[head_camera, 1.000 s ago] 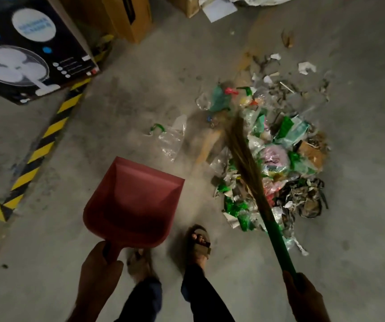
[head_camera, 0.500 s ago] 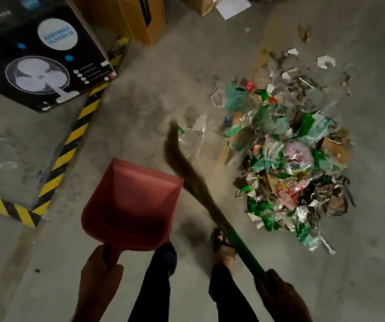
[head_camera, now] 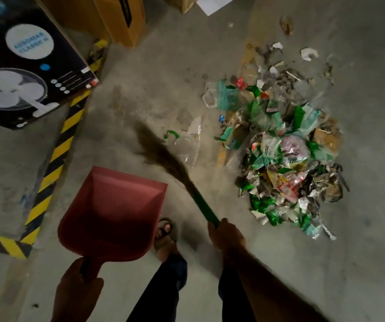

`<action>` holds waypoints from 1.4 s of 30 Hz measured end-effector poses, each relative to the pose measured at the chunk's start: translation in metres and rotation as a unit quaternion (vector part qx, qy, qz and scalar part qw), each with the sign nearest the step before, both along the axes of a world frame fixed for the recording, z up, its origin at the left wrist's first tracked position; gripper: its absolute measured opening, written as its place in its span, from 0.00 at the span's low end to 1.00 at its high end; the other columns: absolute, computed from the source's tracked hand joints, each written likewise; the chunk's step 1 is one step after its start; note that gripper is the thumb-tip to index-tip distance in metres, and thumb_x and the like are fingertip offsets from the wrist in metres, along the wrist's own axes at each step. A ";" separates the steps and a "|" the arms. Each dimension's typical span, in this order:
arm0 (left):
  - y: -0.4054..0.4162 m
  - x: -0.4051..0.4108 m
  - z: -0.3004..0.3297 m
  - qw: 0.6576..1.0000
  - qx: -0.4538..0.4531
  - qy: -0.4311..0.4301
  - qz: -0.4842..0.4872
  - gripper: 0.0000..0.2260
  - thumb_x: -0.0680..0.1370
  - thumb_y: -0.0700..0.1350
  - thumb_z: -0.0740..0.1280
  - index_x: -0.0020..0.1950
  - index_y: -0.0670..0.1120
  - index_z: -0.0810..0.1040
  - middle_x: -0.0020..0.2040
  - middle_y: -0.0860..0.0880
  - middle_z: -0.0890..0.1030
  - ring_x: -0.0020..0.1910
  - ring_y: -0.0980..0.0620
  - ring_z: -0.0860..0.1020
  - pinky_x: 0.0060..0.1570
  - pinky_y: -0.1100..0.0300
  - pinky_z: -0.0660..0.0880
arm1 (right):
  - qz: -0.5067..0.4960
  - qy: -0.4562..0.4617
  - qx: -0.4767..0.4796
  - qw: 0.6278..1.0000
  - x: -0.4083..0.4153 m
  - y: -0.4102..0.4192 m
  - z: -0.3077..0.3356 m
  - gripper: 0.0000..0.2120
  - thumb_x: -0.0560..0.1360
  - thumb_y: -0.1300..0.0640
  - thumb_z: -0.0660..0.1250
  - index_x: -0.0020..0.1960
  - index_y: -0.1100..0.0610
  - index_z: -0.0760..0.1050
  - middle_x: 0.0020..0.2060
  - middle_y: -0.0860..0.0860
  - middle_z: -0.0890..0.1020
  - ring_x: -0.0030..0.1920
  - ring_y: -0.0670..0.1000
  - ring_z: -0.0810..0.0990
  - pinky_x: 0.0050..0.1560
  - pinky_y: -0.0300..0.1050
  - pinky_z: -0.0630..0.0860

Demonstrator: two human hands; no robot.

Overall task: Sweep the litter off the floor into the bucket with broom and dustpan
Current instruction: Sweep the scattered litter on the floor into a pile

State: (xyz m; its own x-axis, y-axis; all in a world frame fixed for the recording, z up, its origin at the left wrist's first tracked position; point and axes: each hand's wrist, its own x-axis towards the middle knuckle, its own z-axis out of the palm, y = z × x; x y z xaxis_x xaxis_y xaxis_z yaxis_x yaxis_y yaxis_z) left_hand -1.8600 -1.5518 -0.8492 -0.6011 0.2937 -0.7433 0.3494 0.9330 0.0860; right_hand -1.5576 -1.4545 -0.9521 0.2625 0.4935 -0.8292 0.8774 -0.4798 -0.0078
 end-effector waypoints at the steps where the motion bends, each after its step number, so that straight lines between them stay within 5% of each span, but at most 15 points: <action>1: 0.006 -0.004 -0.006 1.000 0.003 -0.003 -0.012 0.26 0.68 0.32 0.71 0.65 0.41 0.74 0.51 0.41 0.79 0.46 0.43 0.75 0.47 0.50 0.72 | -0.027 -0.005 0.002 1.000 0.005 0.003 -0.003 0.26 0.77 0.35 0.55 0.60 0.55 0.73 0.51 0.54 0.81 0.51 0.56 0.81 0.52 0.50 0.79; 6: 0.035 -0.012 -0.017 0.997 0.022 -0.032 -0.062 0.22 0.67 0.33 0.72 0.60 0.44 0.76 0.46 0.41 0.80 0.44 0.39 0.78 0.42 0.51 0.72 | -0.159 -0.028 0.011 0.987 0.066 0.007 -0.021 0.34 0.71 0.30 0.55 0.56 0.59 0.75 0.48 0.58 0.84 0.45 0.59 0.84 0.49 0.54 0.82; 9: 0.057 -0.006 -0.018 0.994 0.044 -0.026 -0.096 0.18 0.66 0.33 0.72 0.53 0.44 0.76 0.40 0.42 0.79 0.39 0.40 0.77 0.38 0.52 0.71 | -0.214 -0.041 0.020 0.976 0.111 0.010 -0.019 0.31 0.74 0.32 0.57 0.52 0.60 0.76 0.41 0.58 0.84 0.31 0.55 0.84 0.38 0.50 0.83; 12: 0.080 0.003 -0.017 0.993 0.068 -0.027 -0.093 0.13 0.66 0.32 0.69 0.44 0.47 0.76 0.34 0.44 0.77 0.33 0.41 0.76 0.33 0.54 0.69 | -0.267 -0.061 0.053 0.960 0.144 0.020 -0.001 0.28 0.76 0.35 0.58 0.52 0.61 0.77 0.38 0.58 0.83 0.27 0.54 0.81 0.28 0.44 0.79; 16: 0.114 0.017 -0.013 0.993 0.078 -0.037 -0.083 0.11 0.64 0.35 0.69 0.42 0.48 0.76 0.31 0.43 0.77 0.30 0.41 0.77 0.31 0.54 0.70 | -0.297 -0.073 0.080 0.949 0.185 0.015 0.010 0.30 0.70 0.26 0.55 0.45 0.53 0.74 0.36 0.57 0.82 0.34 0.60 0.82 0.36 0.57 0.83; 19: 0.142 0.033 -0.009 0.991 0.073 -0.032 -0.107 0.11 0.59 0.42 0.67 0.40 0.47 0.74 0.32 0.43 0.77 0.31 0.41 0.77 0.33 0.53 0.71 | -0.290 -0.081 0.111 0.947 0.190 0.009 0.048 0.26 0.73 0.29 0.56 0.41 0.53 0.70 0.33 0.55 0.80 0.33 0.61 0.81 0.35 0.56 0.81; 23: 0.174 0.051 -0.001 0.990 0.079 -0.030 -0.114 0.13 0.64 0.36 0.69 0.44 0.50 0.76 0.34 0.44 0.79 0.33 0.41 0.78 0.36 0.50 0.75 | -0.292 -0.069 0.159 0.941 0.172 0.009 0.102 0.17 0.79 0.42 0.60 0.41 0.54 0.69 0.30 0.54 0.78 0.31 0.56 0.77 0.31 0.48 0.74; 37: 0.268 0.081 0.013 0.975 0.123 -0.016 -0.182 0.25 0.59 0.43 0.65 0.56 0.48 0.78 0.36 0.44 0.78 0.33 0.42 0.76 0.36 0.50 0.73 | -0.395 0.033 0.114 0.911 0.163 0.016 0.105 0.14 0.77 0.49 0.68 0.37 0.55 0.77 0.28 0.55 0.80 0.34 0.54 0.80 0.38 0.47 0.76; 42: 0.293 0.089 0.030 0.976 0.148 0.002 -0.158 0.26 0.60 0.41 0.67 0.59 0.45 0.78 0.40 0.43 0.79 0.39 0.40 0.78 0.40 0.50 0.72 | -0.313 0.107 0.072 0.941 0.160 0.050 0.094 0.07 0.77 0.47 0.68 0.43 0.49 0.77 0.33 0.50 0.81 0.36 0.44 0.80 0.40 0.40 0.76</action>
State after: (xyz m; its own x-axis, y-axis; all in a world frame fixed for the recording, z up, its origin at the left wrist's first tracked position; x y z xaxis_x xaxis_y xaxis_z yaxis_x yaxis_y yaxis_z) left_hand -1.7705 -1.2588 -0.8189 -0.4483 0.6665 -0.5957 0.6166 0.7130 0.3338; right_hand -1.3979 -1.4041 -0.8579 0.3744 0.4095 -0.8319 0.3950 -0.8821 -0.2565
